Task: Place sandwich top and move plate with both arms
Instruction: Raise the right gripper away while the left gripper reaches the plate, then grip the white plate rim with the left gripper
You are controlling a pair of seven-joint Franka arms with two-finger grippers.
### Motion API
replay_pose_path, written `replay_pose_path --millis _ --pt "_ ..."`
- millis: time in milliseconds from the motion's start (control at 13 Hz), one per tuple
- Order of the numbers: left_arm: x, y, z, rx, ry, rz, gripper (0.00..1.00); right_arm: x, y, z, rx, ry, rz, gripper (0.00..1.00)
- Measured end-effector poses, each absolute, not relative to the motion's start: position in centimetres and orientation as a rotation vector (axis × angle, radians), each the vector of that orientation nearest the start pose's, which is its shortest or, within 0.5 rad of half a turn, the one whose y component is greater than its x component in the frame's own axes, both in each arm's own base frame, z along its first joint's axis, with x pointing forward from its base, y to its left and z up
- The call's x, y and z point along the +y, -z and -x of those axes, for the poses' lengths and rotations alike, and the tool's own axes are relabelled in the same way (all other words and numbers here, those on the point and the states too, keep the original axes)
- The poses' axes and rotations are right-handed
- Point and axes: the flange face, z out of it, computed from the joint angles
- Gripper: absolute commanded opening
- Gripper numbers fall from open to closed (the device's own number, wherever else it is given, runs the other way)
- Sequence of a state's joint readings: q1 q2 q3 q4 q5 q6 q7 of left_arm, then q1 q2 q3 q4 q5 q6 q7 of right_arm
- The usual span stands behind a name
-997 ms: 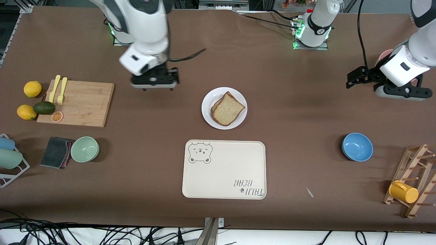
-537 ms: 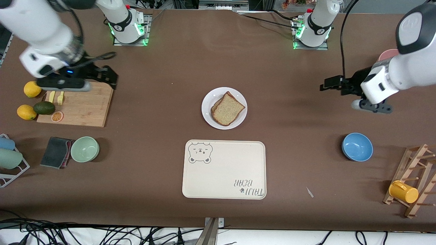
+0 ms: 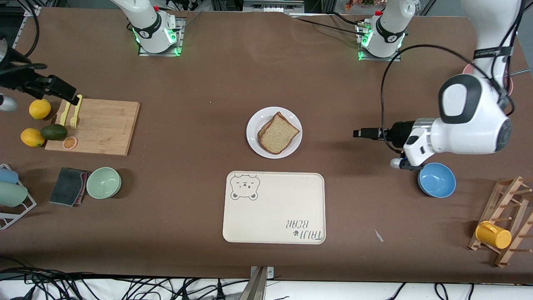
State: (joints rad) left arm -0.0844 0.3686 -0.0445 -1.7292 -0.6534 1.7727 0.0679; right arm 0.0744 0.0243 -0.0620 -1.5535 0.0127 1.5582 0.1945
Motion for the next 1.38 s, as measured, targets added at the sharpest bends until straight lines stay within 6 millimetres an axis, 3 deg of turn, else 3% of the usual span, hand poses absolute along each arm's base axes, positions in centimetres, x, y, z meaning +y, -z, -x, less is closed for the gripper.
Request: replay_pose_path --millis 77,307,383,537,767,843,1380 --pt "-14.6 -35.0 -61.1 0.049 0.44 -2.483 0.98 0.7 -61.6 -56.2 0.29 -0.038 3.119 1.0" --pt "-19.2 -30.3 -60.9 -0.02 0.451 -2.358 0.8 1.3 -61.2 -57.0 0.274 -0.043 3.122 1.0" --pt "-19.7 -28.6 -60.9 -0.054 0.442 -2.298 0.69 1.6 -61.2 -57.3 0.267 -0.038 3.123 1.0" --pt "-20.1 -24.8 -60.8 -0.117 0.411 -2.199 0.64 2.3 -61.4 -57.6 0.246 -0.019 3.123 1.0" --pt "-20.2 -19.4 -60.4 -0.222 0.328 -2.11 0.46 2.6 -61.9 -57.7 0.241 0.005 3.112 1.0" --pt "-20.3 -18.1 -60.2 -0.255 0.319 -2.102 0.46 2.7 -62.3 -57.7 0.241 0.021 3.107 1.0" --pt "-24.5 -15.8 -59.0 -0.32 0.285 -2.164 0.47 3.1 -62.8 -58.2 0.206 0.082 3.076 1.0"
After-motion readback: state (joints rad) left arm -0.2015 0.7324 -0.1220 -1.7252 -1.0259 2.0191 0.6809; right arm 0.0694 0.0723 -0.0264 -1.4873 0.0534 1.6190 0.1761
